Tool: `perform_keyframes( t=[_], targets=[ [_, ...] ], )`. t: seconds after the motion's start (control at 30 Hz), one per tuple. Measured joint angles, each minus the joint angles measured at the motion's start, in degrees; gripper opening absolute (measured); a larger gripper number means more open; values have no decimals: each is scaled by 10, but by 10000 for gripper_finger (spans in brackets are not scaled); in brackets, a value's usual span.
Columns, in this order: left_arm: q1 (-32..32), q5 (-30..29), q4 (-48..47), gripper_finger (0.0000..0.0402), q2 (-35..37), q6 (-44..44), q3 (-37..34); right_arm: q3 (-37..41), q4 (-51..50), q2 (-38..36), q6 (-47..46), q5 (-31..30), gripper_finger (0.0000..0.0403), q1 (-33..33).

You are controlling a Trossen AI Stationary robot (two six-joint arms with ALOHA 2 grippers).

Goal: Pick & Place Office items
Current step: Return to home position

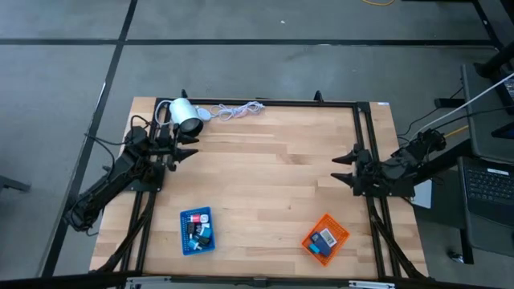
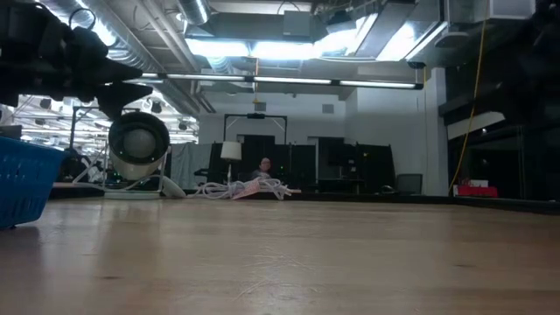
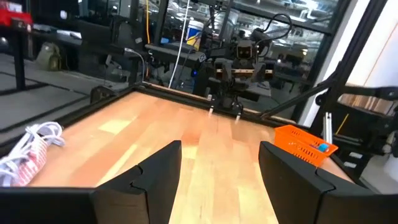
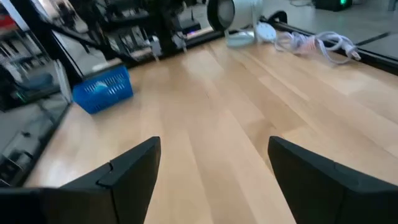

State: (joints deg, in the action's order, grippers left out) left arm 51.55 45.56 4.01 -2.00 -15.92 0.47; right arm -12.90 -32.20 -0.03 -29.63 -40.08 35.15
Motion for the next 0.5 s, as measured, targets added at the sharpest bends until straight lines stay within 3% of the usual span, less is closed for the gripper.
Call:
perform_keyframes(
  t=[0.33, 0.5],
  targets=[
    [0, 3, 0, 210, -11, 21, 0, 1, -52, 0, -8, 0, 302, 0],
    [0, 4, 0, 210, -14, 7, 0, 1, -100, 0, -98, -14, 302, 0]
  ],
)
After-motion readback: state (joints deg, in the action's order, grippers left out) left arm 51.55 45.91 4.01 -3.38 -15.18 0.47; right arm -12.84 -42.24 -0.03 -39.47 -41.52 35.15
